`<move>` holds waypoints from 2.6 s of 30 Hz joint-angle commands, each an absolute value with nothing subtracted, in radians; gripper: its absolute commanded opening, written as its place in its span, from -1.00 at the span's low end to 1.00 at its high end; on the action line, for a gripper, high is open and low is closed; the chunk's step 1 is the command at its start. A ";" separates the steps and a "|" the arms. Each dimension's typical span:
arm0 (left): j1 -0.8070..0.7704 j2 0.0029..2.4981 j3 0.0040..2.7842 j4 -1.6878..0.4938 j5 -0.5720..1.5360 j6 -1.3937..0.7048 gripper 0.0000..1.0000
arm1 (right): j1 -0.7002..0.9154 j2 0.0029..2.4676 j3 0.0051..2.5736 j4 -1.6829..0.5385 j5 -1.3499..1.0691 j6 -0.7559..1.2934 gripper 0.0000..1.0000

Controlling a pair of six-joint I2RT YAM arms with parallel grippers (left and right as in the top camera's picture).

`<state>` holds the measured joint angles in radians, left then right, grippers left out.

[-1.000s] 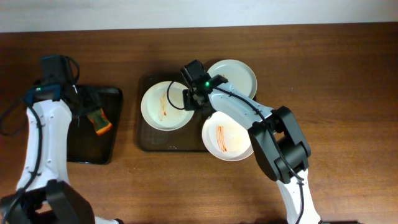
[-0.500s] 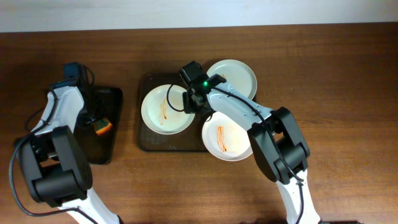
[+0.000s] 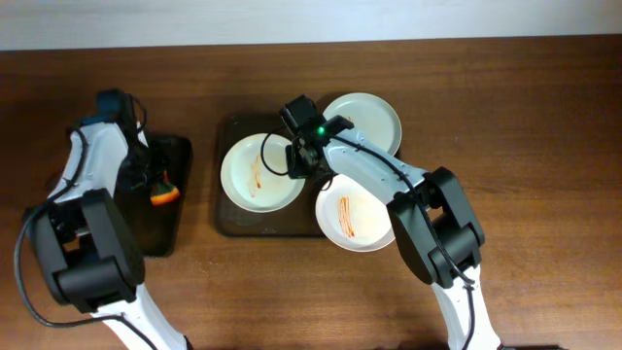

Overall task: Clean dirty plates on tray and stack at the side
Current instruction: 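Scrub the left plate with the sponge while the right gripper holds it, then lift the cleaned plate with the right gripper and place it right of the tray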

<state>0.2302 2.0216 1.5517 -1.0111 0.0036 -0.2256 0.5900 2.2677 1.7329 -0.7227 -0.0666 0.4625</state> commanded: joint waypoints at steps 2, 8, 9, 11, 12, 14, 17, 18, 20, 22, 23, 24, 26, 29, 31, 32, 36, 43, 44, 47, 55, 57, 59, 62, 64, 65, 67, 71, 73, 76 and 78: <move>0.142 1.909 1.705 -1.075 0.171 -0.099 -1.00 | 0.555 2.296 1.721 -0.744 -0.294 0.416 -0.92; -0.060 1.921 1.568 -0.942 0.229 -0.119 -1.00 | 0.462 2.296 1.721 -0.735 -0.460 0.416 -0.91; -0.081 1.922 1.526 -0.890 0.229 -0.119 -1.00 | 0.464 2.296 1.721 -0.733 -0.460 0.416 -0.92; -0.112 1.945 1.447 -0.779 0.229 -0.146 -1.00 | 0.464 2.296 1.721 -0.733 -0.460 0.416 -0.92; -0.125 1.973 1.418 -0.726 0.229 -0.166 -1.00 | 0.464 2.296 1.721 -0.733 -0.460 0.416 -0.92; -0.144 2.037 1.391 -0.681 0.229 -0.175 -1.00 | 0.464 2.296 1.721 -0.733 -0.460 0.416 -0.92; -0.157 2.079 1.391 -0.713 0.250 -0.175 -1.00 | 0.464 2.296 1.721 -0.733 -0.459 0.416 -0.92; -0.173 2.083 1.391 -0.750 0.312 -0.175 -1.00 | 0.464 2.296 1.721 -0.732 -0.453 0.416 -0.92; -0.205 2.083 1.391 -0.821 0.391 -0.174 -1.00 | 0.464 2.296 1.721 -0.733 -0.451 0.416 -0.92; -0.216 2.083 1.391 -0.888 0.455 -0.141 -1.00 | 0.464 2.296 1.721 -0.733 -0.451 0.416 -0.91; -0.215 2.083 1.391 -0.904 0.479 -0.110 -1.00 | 0.464 2.296 1.721 -0.733 -0.451 0.416 -0.92; -0.211 2.083 1.391 -0.896 0.463 -0.110 -1.00 | 0.464 2.296 1.721 -0.733 -0.451 0.416 -0.92; -0.192 2.083 1.391 -0.846 0.266 -0.196 -1.00 | 0.464 2.296 1.721 -0.733 -0.451 0.416 -0.91; -0.194 2.083 1.391 -0.760 -0.204 -0.356 -1.00 | 0.464 2.296 1.721 -0.733 -0.437 0.416 -0.92; -0.194 2.083 1.391 -0.714 -0.244 -0.356 -1.00 | 0.464 2.296 1.720 -0.734 -0.434 0.416 -0.91; -0.194 2.083 1.391 -0.698 -0.252 -0.356 -1.00 | 0.464 2.296 1.720 -0.735 -0.434 0.416 -0.91; -0.202 2.083 1.391 -0.561 -0.310 -0.412 -1.00 | 0.464 2.296 1.720 -0.739 -0.434 0.416 -0.91; -0.238 2.127 1.391 -0.440 0.382 -0.270 -1.00 | 0.464 2.296 1.720 -0.745 -0.433 0.416 -0.91; -0.238 2.127 1.391 -0.462 0.414 -0.271 -1.00 | 0.464 2.296 1.720 -0.745 -0.434 0.416 -0.92; -0.228 2.126 1.391 -0.626 0.546 -0.271 -1.00 | 0.464 2.296 1.720 -0.747 -0.434 0.416 -0.92; -0.069 2.126 1.392 -0.928 0.009 -0.294 -1.00 | 0.464 2.296 1.720 -0.753 -0.434 0.416 -0.92; -0.072 2.126 1.396 -0.856 -0.113 -0.329 -1.00 | 0.464 2.296 1.720 -0.754 -0.434 0.416 -0.92; -0.091 2.126 1.459 -0.831 -0.096 -0.328 -1.00 | 0.464 2.296 1.718 -0.768 -0.433 0.416 -0.91; -0.117 2.126 1.697 -0.928 0.020 -0.299 -1.00 | 0.464 2.296 1.698 -0.779 -0.406 0.416 -0.92; -0.117 2.126 1.860 -1.027 0.072 -0.290 -1.00 | 0.464 2.296 1.698 -0.779 -0.407 0.416 -0.92; -0.117 2.126 1.935 -1.097 0.072 -0.290 -1.00 | 0.464 2.296 1.698 -0.779 -0.407 0.416 -0.90; -0.117 2.126 2.009 -1.186 0.072 -0.289 -1.00 | 0.465 2.296 1.698 -0.764 -0.407 0.417 -0.21; -0.117 2.126 2.017 -1.205 0.056 -0.270 -1.00 | 0.520 2.296 1.698 -0.727 -0.346 0.417 -0.16; -0.117 2.126 2.014 -1.206 0.056 -0.271 -1.00 | 0.561 2.296 1.697 -0.725 -0.282 0.428 -0.32; -0.116 2.126 2.013 -1.206 0.056 -0.271 -1.00 | 0.597 2.295 1.700 -0.741 -0.195 0.499 -0.92; -0.116 2.126 2.013 -1.206 0.056 -0.271 -1.00 | 0.569 2.276 1.726 -0.805 -0.195 0.486 -0.92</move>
